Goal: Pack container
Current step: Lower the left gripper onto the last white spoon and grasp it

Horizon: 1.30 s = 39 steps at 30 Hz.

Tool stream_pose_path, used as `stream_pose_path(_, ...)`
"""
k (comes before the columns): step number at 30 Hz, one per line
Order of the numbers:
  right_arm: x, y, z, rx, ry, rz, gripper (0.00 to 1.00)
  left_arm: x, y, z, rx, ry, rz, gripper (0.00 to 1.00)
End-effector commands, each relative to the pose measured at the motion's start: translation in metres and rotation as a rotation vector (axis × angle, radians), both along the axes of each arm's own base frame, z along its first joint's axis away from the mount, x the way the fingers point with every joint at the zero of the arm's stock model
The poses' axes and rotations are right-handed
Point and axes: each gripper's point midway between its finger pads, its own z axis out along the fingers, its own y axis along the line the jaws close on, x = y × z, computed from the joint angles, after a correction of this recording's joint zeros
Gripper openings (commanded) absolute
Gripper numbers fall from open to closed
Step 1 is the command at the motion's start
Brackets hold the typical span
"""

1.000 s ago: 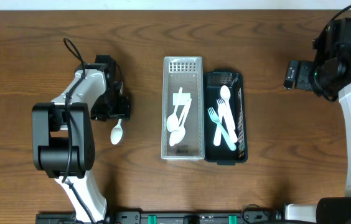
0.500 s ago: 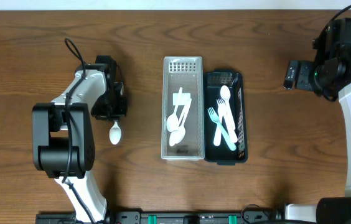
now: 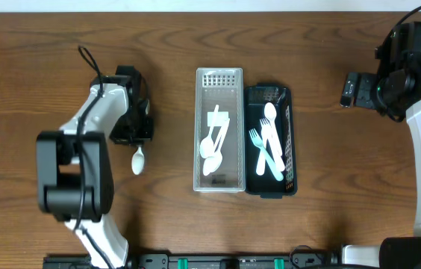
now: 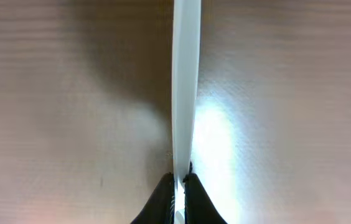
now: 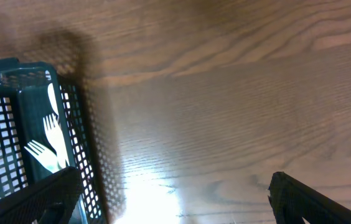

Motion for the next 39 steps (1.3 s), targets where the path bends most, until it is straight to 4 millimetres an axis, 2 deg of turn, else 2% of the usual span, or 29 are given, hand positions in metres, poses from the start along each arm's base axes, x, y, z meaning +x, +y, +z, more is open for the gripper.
stream_pose_path(1,0.001,-0.002,-0.003,0.000,0.008,0.004,0.99,0.020,-0.020,0.069,-0.017,-0.203,-0.035,0.06)
stream_pose_path(5,0.001,-0.002,-0.003,0.000,0.008,0.004,0.99,0.016,-0.058,0.128,-0.063,-0.378,-0.088,0.06)
stream_pose_path(7,0.001,-0.002,-0.003,0.000,0.008,0.004,0.99,0.011,-0.078,0.143,-0.091,-0.429,-0.106,0.06)
stream_pose_path(9,0.001,-0.002,-0.003,0.000,0.008,0.004,0.99,0.005,-0.097,0.152,-0.116,-0.453,-0.128,0.06)
stream_pose_path(12,0.001,-0.002,-0.003,0.000,0.008,0.004,0.99,-0.007,-0.125,0.151,-0.136,-0.446,-0.202,0.06)
stream_pose_path(14,0.001,-0.002,-0.003,0.000,0.008,0.004,0.99,-0.009,-0.135,0.147,-0.135,-0.443,-0.233,0.06)
stream_pose_path(16,0.001,-0.002,-0.003,0.000,0.009,0.004,0.99,-0.006,-0.137,0.144,-0.127,-0.446,-0.238,0.06)
stream_pose_path(19,0.001,-0.002,-0.003,0.000,0.009,0.004,0.99,0.004,-0.120,0.143,-0.054,-0.468,-0.208,0.06)
stream_pose_path(22,0.000,-0.002,-0.003,0.000,0.010,0.004,0.99,0.017,-0.089,0.145,0.033,-0.495,-0.139,0.07)
stream_pose_path(23,0.000,-0.002,-0.003,0.000,0.011,0.004,0.99,0.020,-0.078,0.145,0.042,-0.497,-0.110,0.17)
stream_pose_path(25,0.000,-0.002,-0.003,0.000,0.011,0.004,0.99,0.027,-0.058,0.146,0.057,-0.501,-0.060,0.58)
stream_pose_path(28,0.000,-0.002,-0.003,0.000,0.010,0.004,0.99,0.040,-0.028,0.146,0.081,-0.518,-0.018,0.66)
stream_pose_path(32,0.000,-0.002,-0.003,0.000,0.010,0.004,0.99,0.054,-0.001,0.135,0.092,-0.504,0.037,0.67)
stream_pose_path(34,0.000,-0.002,-0.003,0.000,0.010,0.004,0.99,0.057,0.003,0.119,0.074,-0.462,0.036,0.67)
stream_pose_path(39,0.000,-0.002,-0.003,0.000,0.012,0.004,0.99,0.061,0.008,0.064,0.071,-0.317,0.038,0.67)
